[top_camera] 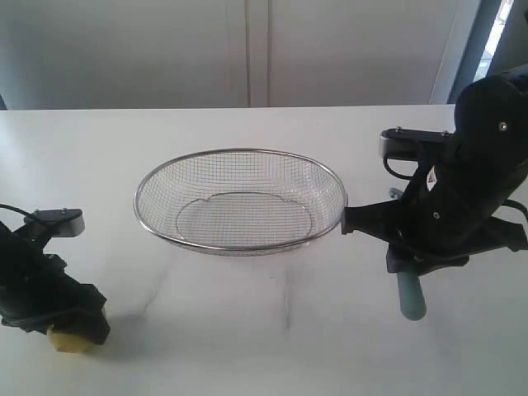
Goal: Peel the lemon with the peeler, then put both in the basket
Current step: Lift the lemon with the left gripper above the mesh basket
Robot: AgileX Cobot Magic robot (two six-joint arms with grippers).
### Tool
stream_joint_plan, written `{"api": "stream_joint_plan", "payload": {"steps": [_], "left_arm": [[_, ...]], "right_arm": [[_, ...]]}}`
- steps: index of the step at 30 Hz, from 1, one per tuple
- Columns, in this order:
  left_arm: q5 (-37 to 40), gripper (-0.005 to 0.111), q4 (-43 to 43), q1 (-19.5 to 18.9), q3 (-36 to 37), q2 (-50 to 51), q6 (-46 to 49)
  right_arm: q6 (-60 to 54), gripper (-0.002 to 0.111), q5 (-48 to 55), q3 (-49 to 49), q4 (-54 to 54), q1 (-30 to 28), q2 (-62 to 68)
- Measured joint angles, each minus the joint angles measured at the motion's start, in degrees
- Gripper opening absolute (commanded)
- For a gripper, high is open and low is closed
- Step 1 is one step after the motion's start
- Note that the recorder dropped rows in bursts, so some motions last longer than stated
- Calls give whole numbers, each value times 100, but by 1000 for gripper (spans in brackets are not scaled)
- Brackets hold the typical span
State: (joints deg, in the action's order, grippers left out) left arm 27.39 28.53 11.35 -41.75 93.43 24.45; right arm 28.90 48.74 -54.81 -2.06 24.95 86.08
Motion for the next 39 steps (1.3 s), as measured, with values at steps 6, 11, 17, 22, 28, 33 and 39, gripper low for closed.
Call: {"api": "stream_joint_plan", "payload": {"steps": [6,11,17,22,28,33,39], "left_arm": [[0,1,0,0,0,0,0],[17,0,0,0,-12,0,0],[257,0,-49,0,-197,-310,0],[337,0,-85,0,-208,-1108,0],[337,0,196,0,-208,-1936,376],[242,0,1142,0,-208,-2012,1744],[396,0,3028,0,-208,-2012,4205]], "right_arm": [[0,0,-34,0,0,0,0],[0,0,-34,0,0,0,0],[0,0,-41,0,0,0,0],[0,0,-41,0,0,0,0],[0,0,-128,0,24,0,0],[-48,0,-262,0,112,0,0],[-730,0,-493,0,570,0,0]]}}
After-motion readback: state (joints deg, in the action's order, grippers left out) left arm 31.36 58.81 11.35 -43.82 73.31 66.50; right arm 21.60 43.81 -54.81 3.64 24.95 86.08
